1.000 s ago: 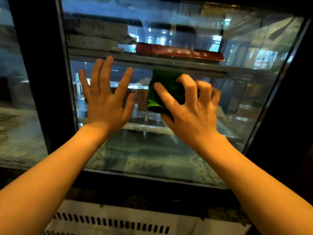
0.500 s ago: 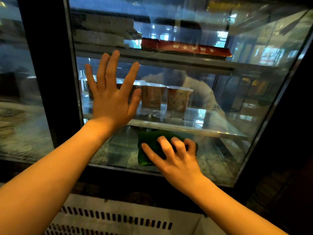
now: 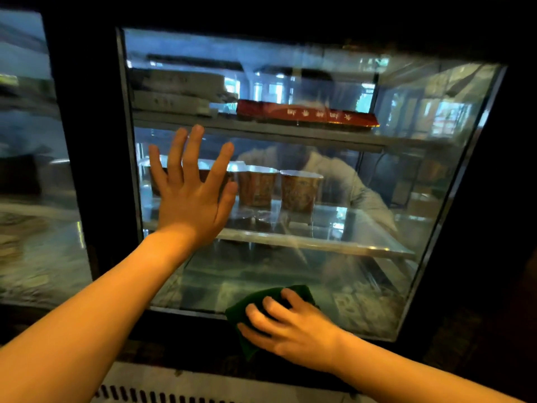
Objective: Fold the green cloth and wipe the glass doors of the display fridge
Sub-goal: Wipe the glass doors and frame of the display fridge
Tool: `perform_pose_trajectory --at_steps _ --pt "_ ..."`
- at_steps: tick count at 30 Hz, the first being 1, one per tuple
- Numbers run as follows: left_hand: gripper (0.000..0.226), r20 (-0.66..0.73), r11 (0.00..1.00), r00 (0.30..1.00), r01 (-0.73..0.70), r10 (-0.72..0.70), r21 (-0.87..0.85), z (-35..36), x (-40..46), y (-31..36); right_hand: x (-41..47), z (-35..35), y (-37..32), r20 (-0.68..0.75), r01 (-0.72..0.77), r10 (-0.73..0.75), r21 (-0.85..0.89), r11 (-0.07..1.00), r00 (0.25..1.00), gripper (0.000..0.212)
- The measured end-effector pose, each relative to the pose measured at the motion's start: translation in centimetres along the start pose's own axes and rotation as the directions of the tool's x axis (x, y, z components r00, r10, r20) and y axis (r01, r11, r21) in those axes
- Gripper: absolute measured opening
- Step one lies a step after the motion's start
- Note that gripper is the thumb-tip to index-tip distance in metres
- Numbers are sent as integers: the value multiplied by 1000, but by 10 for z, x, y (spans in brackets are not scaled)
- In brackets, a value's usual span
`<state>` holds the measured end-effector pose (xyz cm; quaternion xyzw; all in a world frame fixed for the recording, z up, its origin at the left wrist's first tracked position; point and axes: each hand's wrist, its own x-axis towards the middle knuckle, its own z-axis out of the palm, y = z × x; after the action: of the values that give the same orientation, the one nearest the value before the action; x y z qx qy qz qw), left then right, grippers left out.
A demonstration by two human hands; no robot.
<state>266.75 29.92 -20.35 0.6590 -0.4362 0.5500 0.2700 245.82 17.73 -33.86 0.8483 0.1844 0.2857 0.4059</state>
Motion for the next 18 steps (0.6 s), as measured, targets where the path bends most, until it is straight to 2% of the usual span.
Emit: perform_pose_trajectory --at_steps 4,7,12,15,18 --pt "52 99 991 995 -3 16 -136 -16 0 -7 16 -16 33 27 205 -204 -61 977 979 33" --pt "54 77 994 996 -46 54 -100 -26 -6 -22 34 -29 60 -11 246 -249 -102 964 969 32" --pt "56 6 989 993 114 -115 95 -31 -14 -56 76 -62 122 -187 63 -96 -175 983 978 30" --pt "58 24 977 997 72 -78 202 -30 -15 -66 97 -85 162 -265 -123 55 -246 961 963 36" --pt "60 13 972 999 47 -52 230 -27 -15 -68 112 -105 193 -271 -314 238 -289 904 933 49"
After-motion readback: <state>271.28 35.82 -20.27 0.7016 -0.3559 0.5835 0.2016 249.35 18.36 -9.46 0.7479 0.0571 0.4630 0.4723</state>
